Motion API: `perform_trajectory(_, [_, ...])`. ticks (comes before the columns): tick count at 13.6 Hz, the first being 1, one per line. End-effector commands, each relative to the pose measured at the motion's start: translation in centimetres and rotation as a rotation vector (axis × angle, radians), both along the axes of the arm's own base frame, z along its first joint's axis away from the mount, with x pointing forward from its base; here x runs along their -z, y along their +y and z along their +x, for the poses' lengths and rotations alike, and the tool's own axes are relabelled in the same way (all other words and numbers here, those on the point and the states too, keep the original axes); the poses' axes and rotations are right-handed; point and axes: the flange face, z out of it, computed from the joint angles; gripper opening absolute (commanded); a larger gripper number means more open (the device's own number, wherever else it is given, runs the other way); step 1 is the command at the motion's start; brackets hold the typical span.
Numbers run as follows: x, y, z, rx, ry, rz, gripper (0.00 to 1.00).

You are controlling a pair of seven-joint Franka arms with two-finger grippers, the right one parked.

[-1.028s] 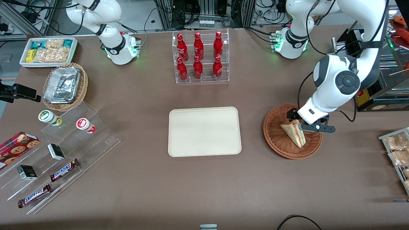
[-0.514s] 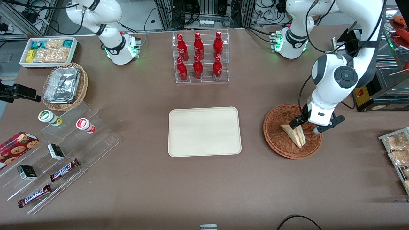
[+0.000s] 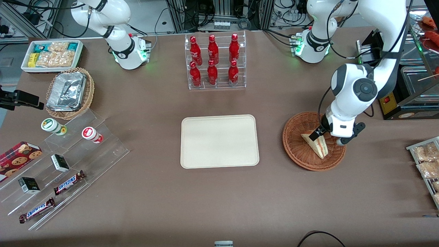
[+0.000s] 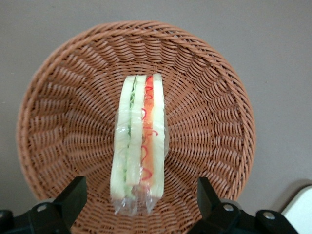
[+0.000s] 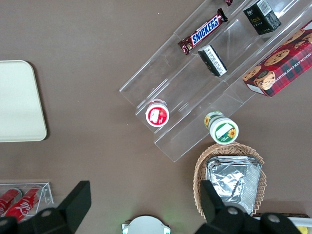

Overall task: Place sandwich from basket to tray
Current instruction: 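Close the left gripper on the wrapped sandwich and lift it, then carry the sandwich with the left gripper over the cream tray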

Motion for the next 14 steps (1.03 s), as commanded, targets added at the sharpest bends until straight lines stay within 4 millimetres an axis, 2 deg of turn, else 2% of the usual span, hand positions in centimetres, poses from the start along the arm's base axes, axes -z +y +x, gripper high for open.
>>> perform_trajectory(1, [2.7, 0.1, 0.3, -0.021, -0.001, -0.012, 1.0])
perform_trajectory(3, [3.5, 0.1, 0.2, -0.021, 0.013, -0.013, 0.99])
perform_trajectory(4, [3.8, 0.1, 0.2, -0.02, 0.017, -0.012, 0.81])
perform_trajectory(5, [3.8, 0.1, 0.1, -0.014, 0.019, -0.011, 0.49])
perform_trajectory(6, [3.6, 0.1, 0.0, -0.002, 0.018, -0.007, 0.08])
perform_trajectory(7, [3.6, 0.1, -0.1, 0.034, 0.019, 0.021, 0.0])
perform_trajectory(9, [3.7, 0.2, -0.6, 0.105, 0.05, 0.089, 0.0])
perform_trajectory(11, [2.7, -0.2, -0.7, 0.172, 0.074, 0.16, 0.0])
perform_trajectory(13, [-0.3, -1.2, 0.5, 0.186, 0.093, 0.188, 0.0])
perform_trajectory(14, [-2.0, -3.1, 1.2, 0.215, 0.102, 0.189, 0.0])
